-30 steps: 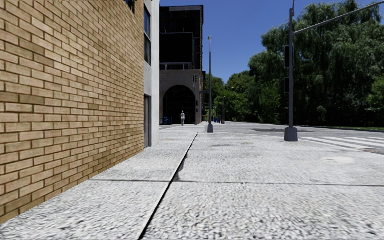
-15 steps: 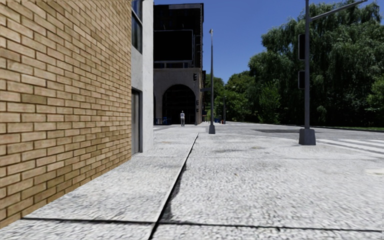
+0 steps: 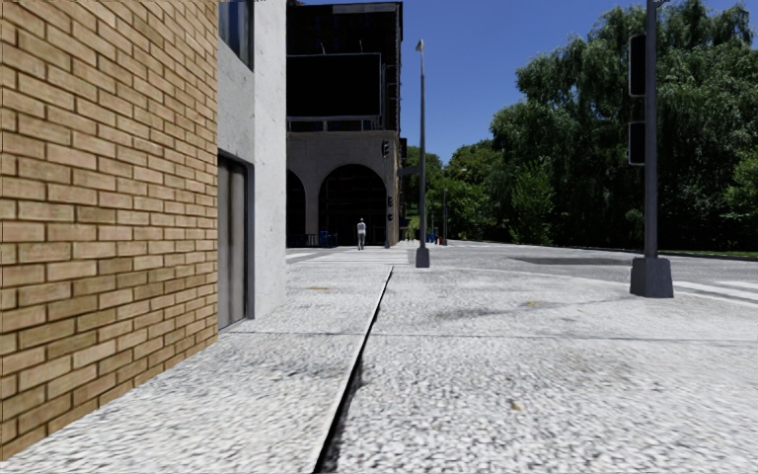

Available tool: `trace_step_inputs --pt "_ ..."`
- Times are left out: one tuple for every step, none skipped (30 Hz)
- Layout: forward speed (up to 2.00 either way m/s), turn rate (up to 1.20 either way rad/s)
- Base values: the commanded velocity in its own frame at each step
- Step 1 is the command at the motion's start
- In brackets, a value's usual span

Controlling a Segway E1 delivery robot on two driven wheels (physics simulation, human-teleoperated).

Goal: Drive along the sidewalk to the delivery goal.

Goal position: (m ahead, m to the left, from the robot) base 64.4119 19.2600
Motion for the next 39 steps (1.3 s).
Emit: trace_step_inputs --pt "2.0 0.0" --pt "2.0 0.0" --pt "2.0 0.0" --pt "2.0 0.0" --pt "2.0 0.0" --pt "2.0 0.0" --pt "2.0 0.0" --pt "2.0 0.0" --pt "2.0 0.0" --pt "2.0 0.0" --pt "2.0 0.0" --pt "2.0 0.0" --pt "2.0 0.0" --pt "2.0 0.0" --pt "2.0 0.0" --pt "2.0 0.0" --pt "2.0 0.0" --pt "2.0 0.0" --pt "2.0 0.0" --pt "2.0 0.0" --pt "2.0 0.0" --pt "2.0 0.0" --pt "2.0 0.0" --pt "2.0 0.0" --pt "2.0 0.0" --pt "2.0 0.0" --pt "2.0 0.0" --pt "2.0 0.0" --pt "2.0 0.0" --pt "2.0 0.0" --pt "2.0 0.0" --pt "2.0 0.0" --pt "2.0 0.0" --pt "2.0 0.0" --pt "2.0 0.0" --pt "2.0 0.0" --pt "2.0 0.0" --pt "2.0 0.0" --pt "2.0 0.0"
